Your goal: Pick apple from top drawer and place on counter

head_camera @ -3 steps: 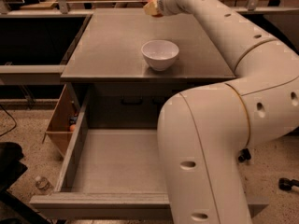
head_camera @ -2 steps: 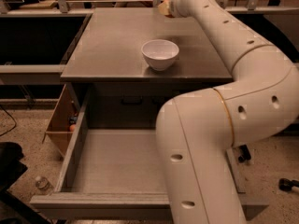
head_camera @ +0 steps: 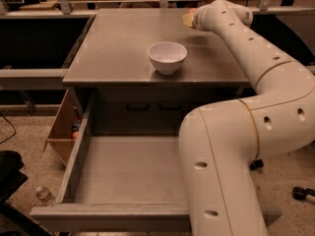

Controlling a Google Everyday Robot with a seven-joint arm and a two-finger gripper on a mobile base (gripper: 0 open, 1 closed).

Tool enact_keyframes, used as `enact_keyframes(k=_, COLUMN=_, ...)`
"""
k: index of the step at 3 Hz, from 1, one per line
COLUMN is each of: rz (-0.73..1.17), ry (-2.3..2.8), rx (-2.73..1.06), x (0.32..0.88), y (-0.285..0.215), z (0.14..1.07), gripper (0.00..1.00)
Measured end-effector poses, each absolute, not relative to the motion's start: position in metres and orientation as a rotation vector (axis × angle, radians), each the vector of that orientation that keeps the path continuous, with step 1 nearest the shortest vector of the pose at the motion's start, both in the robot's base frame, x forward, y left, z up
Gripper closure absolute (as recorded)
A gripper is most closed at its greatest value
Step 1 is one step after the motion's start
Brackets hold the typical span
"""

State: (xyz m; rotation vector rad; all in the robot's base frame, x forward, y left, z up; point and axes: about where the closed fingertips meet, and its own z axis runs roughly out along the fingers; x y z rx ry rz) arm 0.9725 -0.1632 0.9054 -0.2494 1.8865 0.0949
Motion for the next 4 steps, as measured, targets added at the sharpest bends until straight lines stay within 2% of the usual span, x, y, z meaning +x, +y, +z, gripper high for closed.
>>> enact_keyframes(k=2, rz=0.143, ry=1.902, rx=-0.370, x=0.966, y=-0.164, z=0.854, gripper=1.00)
enact_keyframes(k=3, rz=0.146, ry=1.944, rx=-0.440, x=0.961, y=-0.156, z=0.844, gripper=0.81)
enact_keyframes(k=4, rz=0.146, ry=1.944, rx=-0.440, x=0.961, y=-0.156, z=0.844, gripper=0.58)
